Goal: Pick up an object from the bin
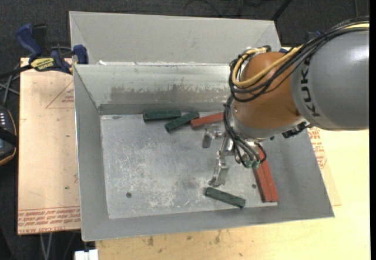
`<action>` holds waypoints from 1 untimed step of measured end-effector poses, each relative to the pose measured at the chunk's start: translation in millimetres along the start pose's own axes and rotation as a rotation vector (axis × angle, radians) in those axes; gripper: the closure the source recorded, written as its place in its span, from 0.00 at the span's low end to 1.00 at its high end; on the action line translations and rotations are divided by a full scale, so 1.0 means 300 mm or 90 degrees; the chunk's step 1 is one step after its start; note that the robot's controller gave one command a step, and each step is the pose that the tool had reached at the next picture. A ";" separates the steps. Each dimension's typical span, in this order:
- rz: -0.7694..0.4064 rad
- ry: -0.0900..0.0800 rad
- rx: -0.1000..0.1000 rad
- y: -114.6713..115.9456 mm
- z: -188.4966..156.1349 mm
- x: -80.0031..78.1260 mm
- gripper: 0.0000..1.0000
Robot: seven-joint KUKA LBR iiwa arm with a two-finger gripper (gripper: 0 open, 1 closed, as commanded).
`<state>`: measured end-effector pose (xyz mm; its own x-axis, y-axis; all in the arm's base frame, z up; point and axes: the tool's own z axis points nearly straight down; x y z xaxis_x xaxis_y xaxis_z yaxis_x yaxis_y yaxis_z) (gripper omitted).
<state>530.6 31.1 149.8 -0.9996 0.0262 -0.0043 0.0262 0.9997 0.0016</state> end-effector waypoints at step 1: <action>-0.037 0.005 0.000 -0.113 -0.033 0.150 0.00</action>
Offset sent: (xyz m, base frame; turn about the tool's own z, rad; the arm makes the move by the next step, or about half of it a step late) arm -0.0480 -0.0310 -0.0065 0.1431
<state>484.8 -1.7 159.5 -0.9995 -0.0327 0.0033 -0.0327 0.9995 0.0008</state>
